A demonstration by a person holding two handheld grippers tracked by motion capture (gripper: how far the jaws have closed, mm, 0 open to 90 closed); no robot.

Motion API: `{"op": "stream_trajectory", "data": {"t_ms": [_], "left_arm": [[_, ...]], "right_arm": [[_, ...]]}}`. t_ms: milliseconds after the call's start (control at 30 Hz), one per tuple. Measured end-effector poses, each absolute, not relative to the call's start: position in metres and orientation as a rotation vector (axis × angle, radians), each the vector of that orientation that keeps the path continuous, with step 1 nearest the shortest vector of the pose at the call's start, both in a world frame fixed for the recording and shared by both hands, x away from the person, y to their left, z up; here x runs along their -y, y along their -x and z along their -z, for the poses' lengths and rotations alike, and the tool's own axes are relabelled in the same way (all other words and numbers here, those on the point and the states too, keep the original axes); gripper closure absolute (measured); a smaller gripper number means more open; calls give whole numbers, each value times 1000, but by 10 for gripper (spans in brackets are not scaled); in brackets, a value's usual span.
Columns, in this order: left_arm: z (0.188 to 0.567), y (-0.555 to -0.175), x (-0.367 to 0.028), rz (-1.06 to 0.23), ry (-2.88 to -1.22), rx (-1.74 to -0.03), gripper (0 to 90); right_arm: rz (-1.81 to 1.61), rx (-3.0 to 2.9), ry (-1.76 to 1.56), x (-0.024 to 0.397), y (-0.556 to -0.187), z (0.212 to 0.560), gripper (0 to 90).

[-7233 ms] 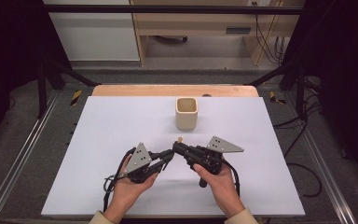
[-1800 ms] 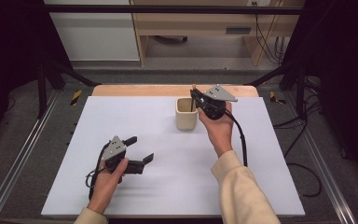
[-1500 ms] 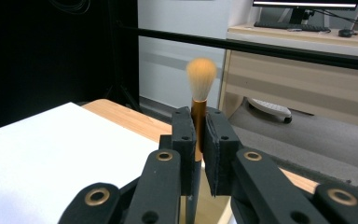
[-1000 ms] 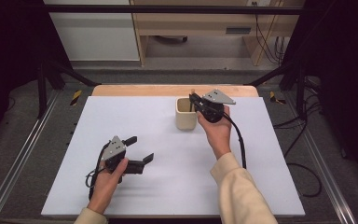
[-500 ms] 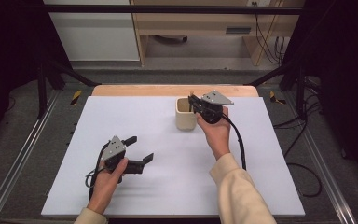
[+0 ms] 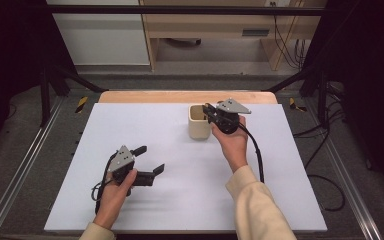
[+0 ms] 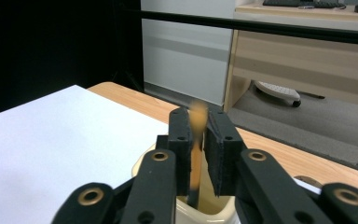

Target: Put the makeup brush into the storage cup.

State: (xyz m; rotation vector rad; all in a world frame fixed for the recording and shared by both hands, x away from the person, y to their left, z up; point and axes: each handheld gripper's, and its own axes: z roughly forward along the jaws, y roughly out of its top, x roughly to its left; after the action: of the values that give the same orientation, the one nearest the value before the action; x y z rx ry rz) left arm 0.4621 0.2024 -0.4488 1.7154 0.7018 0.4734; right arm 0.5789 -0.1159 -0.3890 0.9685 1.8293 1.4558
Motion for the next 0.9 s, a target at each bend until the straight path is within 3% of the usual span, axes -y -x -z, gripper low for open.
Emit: {"op": "stream_trajectory", "data": {"t_ms": [400,900], "left_arm": [[448,-462,-203,-476,-1702,-700,44],[443,-457,-209,-501,-1676,-675,41]], "right_arm": [[-1479,-1815,-953,121,-564,378,551],[-1508,-1817,-951,126,-547,370,321]]}}
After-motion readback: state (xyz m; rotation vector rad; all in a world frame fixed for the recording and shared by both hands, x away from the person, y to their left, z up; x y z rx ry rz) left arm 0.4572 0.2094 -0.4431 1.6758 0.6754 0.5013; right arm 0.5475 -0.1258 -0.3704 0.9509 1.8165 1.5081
